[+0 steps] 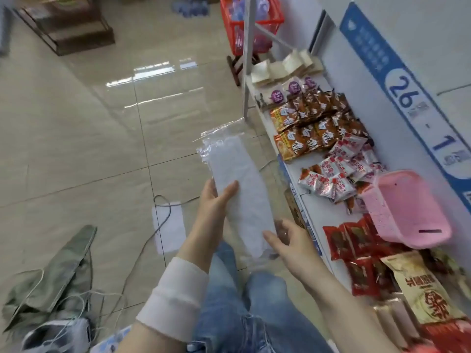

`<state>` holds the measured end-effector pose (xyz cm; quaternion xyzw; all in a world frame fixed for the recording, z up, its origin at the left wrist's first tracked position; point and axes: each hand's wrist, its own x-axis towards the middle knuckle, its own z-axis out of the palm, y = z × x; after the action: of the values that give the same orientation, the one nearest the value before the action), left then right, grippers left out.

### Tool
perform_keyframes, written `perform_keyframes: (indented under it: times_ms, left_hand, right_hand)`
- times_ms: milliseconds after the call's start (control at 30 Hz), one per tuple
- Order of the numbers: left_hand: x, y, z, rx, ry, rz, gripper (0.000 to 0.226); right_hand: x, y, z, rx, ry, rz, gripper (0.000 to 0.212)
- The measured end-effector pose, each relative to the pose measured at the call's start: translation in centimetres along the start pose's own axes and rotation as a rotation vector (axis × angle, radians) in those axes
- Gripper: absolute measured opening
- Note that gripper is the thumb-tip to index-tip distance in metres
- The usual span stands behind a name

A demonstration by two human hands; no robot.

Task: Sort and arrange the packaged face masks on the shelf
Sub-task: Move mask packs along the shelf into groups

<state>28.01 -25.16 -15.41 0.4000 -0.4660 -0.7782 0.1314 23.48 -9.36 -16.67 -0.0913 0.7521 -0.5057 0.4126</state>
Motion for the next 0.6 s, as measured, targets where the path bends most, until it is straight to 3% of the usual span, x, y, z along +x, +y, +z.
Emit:
perform_keyframes:
  times_ms: [267,467,600]
  left_hand:
    - [6.4,3.5,-12.2,-0.085,0.218,-0.048,0.036]
    - [11.4,7.1,-17.5,-0.132,0.268,-0.005,0.035]
    - [15.0,8.9,-18.9,-0.178,0.275,-0.014,0.033]
  right_hand:
    - [8.5,-4.9,9.6,-0.21,-0.233,0.04,0.017]
    - [13.8,-8.3,15.2,-0.237,-0.267,0.072,0.021]
    - [17.4,-10.2,17.1,-0.193,-0.283,0.09,0.009]
